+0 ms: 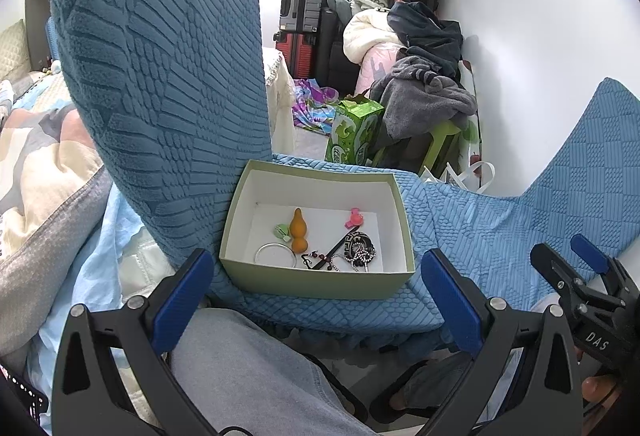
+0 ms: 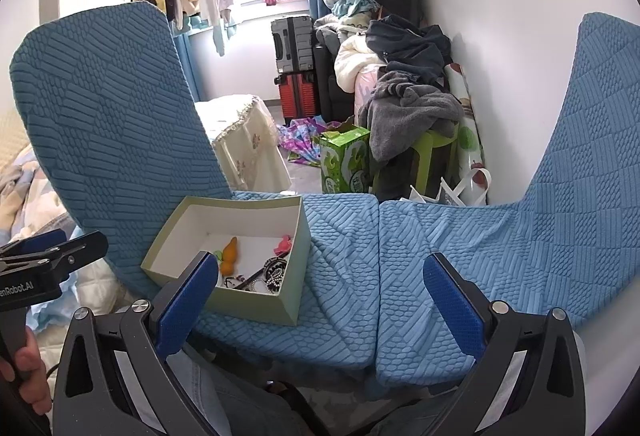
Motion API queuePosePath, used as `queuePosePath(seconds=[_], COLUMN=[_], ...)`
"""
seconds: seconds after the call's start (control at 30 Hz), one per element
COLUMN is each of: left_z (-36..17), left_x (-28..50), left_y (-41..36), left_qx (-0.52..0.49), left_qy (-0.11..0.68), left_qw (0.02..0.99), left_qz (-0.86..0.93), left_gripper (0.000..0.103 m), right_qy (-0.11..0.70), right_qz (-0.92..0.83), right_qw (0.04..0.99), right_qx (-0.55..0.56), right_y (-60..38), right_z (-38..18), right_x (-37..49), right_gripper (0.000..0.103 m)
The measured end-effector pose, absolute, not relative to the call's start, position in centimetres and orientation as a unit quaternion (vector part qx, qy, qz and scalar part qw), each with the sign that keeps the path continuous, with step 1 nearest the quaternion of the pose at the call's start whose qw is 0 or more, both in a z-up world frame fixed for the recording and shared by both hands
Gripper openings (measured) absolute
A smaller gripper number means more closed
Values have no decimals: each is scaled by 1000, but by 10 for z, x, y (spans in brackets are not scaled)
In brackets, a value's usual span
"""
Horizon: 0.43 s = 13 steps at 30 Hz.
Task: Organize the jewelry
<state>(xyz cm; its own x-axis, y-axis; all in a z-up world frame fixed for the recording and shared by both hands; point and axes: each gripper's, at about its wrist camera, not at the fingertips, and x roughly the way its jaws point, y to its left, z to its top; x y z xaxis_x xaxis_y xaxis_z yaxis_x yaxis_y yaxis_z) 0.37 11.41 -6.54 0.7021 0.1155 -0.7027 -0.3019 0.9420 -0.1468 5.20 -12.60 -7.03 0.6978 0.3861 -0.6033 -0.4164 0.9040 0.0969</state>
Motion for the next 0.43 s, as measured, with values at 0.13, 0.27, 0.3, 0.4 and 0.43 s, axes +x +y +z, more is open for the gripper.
queuePosePath(seconds=[0.13, 0.27, 0.3, 0.4, 0.43], left_z=[-67, -68, -68, -71, -73], left_x=[6, 8, 9, 10, 11], left_y=[112, 112, 112, 114, 114], left_qx=[-125, -126, -127, -131, -132], left_qy=[367, 369, 370, 372, 374], left_qw=[915, 914, 914, 912, 910], left_qz=[113, 112, 114, 118, 119], left_gripper=[103, 103, 103, 103, 103], right_qy=[320, 320, 319, 319, 320], right_qz=[215, 214, 214, 213, 213], right_qw=[922, 923, 923, 923, 923], right_qx=[-26, -25, -25, -26, -24], right_y=[-127, -126, -126, -126, -127], right_z=[-71, -71, -71, -71, -72], right_x=[52, 52, 52, 53, 53], right_gripper=[103, 103, 103, 103, 103])
